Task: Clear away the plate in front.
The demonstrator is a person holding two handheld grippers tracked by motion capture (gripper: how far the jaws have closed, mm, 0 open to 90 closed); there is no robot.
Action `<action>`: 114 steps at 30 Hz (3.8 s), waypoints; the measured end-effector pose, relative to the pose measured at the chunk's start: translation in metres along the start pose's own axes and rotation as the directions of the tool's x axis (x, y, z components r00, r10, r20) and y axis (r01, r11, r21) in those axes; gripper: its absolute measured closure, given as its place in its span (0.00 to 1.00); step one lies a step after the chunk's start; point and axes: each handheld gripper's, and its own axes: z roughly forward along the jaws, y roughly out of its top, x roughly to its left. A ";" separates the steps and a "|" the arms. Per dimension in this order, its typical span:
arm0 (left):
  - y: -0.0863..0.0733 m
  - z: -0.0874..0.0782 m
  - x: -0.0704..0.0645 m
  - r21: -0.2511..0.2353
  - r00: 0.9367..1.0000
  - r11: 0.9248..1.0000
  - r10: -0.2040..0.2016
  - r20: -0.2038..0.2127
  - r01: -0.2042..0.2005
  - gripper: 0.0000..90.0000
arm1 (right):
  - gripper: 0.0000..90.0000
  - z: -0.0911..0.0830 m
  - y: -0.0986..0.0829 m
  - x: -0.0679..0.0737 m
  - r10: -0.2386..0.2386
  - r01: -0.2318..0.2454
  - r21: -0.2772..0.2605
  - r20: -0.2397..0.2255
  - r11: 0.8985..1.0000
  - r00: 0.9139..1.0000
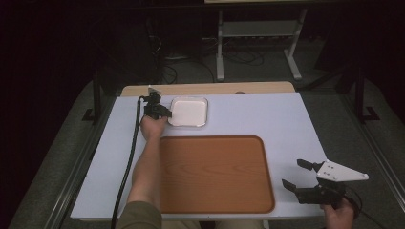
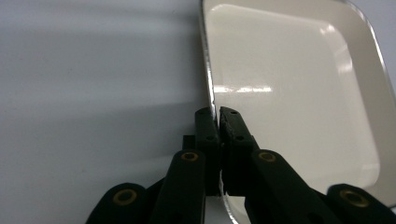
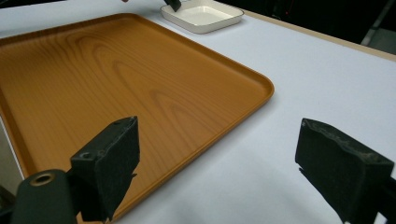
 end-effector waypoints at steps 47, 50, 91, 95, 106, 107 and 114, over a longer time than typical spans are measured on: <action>-0.003 -0.086 0.000 -0.133 0.986 0.990 -0.018 0.168 0.040 0.99 | 0.14 -0.001 0.001 0.003 -0.002 0.002 0.005 0.007 1.000 1.000; -0.004 -0.092 0.000 -0.135 0.985 0.990 -0.005 0.173 0.029 0.99 | 0.14 -0.001 0.000 0.004 -0.003 0.003 0.006 0.007 1.000 1.000; -0.049 -0.120 -0.019 -0.147 0.964 0.984 0.133 0.230 -0.100 0.99 | 0.14 -0.001 0.001 0.005 -0.005 0.005 0.008 0.002 1.000 1.000; -0.053 -0.123 -0.018 -0.138 0.965 0.986 0.128 0.229 -0.098 0.99 | 0.14 -0.002 0.000 0.005 0.000 0.000 0.004 0.003 1.000 1.000; -0.064 -0.126 -0.023 -0.125 0.960 0.984 0.152 0.235 -0.125 0.99 | 0.14 -0.001 0.001 0.005 -0.004 0.004 0.006 0.001 1.000 1.000; -0.065 -0.126 -0.024 -0.125 0.959 0.984 0.153 0.239 -0.126 0.99 | 0.14 -0.001 0.000 0.005 -0.004 0.004 0.006 0.002 1.000 1.000; -0.071 -0.126 -0.030 -0.121 0.954 0.983 0.167 0.247 -0.141 0.99 | 0.14 -0.001 0.001 0.005 -0.005 0.005 0.005 -0.001 1.000 1.000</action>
